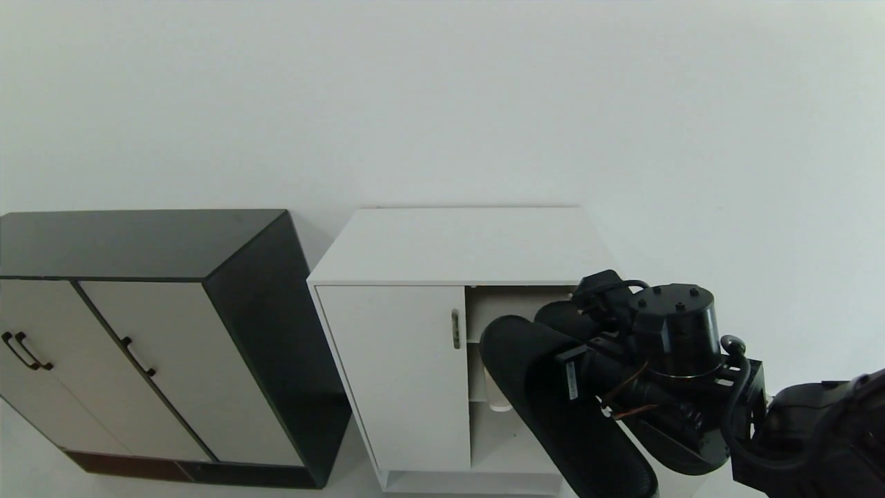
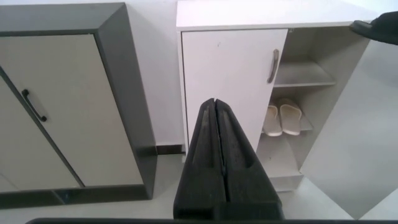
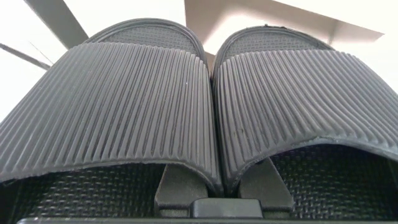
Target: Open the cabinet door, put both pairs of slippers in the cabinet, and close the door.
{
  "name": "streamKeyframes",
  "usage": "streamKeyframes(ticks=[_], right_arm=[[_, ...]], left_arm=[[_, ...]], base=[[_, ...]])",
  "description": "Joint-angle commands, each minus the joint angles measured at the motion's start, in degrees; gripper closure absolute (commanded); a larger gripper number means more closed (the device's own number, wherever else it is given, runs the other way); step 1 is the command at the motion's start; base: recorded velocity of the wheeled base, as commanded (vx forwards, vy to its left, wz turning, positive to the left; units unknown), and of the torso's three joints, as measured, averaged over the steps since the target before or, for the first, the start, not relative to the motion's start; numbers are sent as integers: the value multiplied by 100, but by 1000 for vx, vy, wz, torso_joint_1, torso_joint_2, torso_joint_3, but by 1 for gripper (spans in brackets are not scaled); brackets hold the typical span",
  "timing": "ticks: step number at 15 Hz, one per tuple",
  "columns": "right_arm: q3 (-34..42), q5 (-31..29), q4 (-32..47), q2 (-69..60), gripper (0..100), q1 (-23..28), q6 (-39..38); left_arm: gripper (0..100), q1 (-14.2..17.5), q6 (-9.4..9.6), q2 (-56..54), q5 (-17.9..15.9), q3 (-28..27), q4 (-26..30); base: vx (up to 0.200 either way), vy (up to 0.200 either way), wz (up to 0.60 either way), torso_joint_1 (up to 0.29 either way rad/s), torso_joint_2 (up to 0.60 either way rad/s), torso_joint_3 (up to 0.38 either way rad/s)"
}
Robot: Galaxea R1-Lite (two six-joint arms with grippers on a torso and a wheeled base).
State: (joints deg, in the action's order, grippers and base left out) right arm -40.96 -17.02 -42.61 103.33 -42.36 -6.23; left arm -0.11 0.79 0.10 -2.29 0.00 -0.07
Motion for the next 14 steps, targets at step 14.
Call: streamKeyframes(ticks=[14], right_arm=[[0,-12,-11,56,100,0,-1]], left_arm=[[100,2,0,-1,1,0,-1]], base=[[0,0,0,-211,512,298]])
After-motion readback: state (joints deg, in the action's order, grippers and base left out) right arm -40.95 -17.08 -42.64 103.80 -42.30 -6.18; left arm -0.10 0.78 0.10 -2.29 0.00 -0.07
